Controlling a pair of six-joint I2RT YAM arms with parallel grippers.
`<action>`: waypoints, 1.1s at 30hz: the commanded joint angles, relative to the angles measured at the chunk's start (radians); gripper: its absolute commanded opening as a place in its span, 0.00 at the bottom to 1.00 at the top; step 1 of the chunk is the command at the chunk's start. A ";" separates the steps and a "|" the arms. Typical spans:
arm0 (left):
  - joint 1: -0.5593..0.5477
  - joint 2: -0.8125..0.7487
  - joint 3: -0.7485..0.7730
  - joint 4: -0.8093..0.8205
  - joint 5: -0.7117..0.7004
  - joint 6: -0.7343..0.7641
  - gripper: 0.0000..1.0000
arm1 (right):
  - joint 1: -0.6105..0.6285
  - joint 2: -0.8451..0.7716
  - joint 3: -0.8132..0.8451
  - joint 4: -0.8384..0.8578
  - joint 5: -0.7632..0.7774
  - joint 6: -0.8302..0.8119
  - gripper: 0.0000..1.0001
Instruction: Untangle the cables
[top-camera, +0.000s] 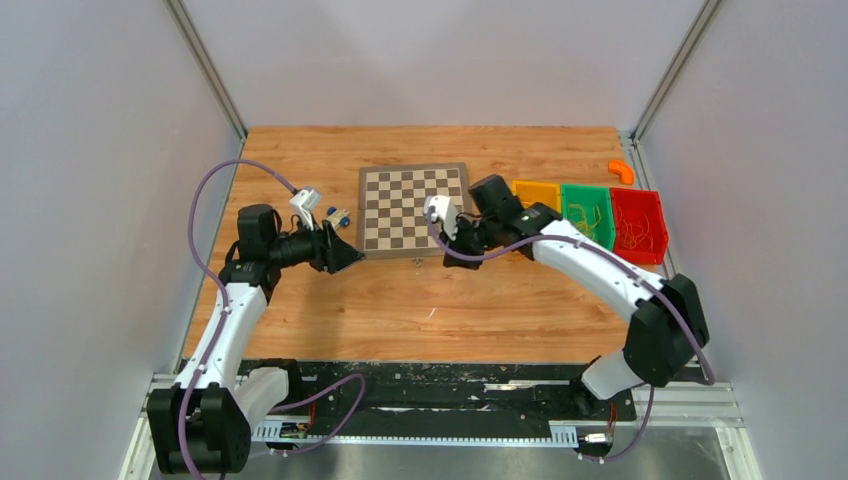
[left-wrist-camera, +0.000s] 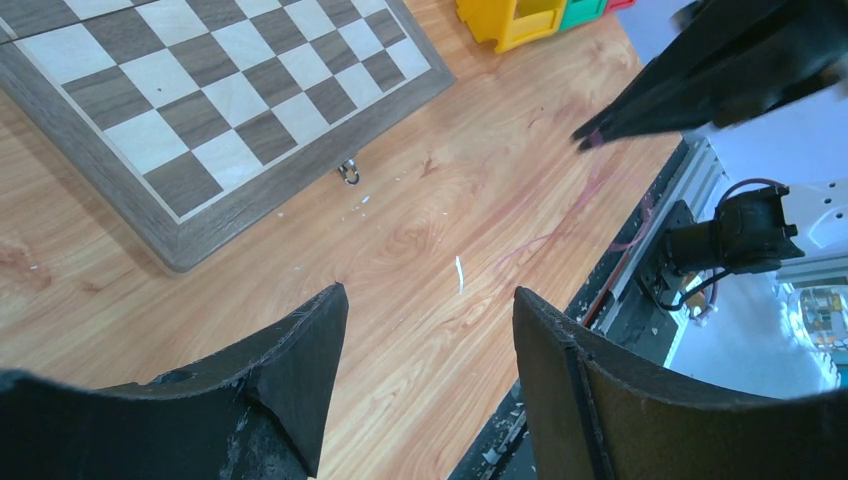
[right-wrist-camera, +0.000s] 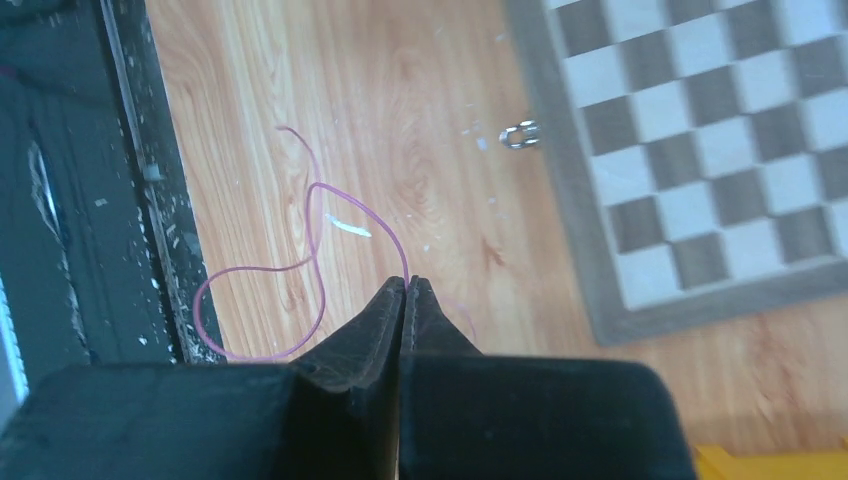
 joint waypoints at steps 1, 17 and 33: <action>0.003 -0.024 0.007 0.012 0.007 0.013 0.70 | -0.120 -0.095 0.064 -0.073 -0.120 0.085 0.00; 0.003 0.013 0.029 0.013 0.004 0.008 0.70 | -0.605 -0.111 0.333 -0.120 -0.148 0.172 0.00; 0.003 0.027 0.018 0.024 -0.007 0.022 0.70 | -0.732 0.036 0.176 0.135 0.252 0.481 0.00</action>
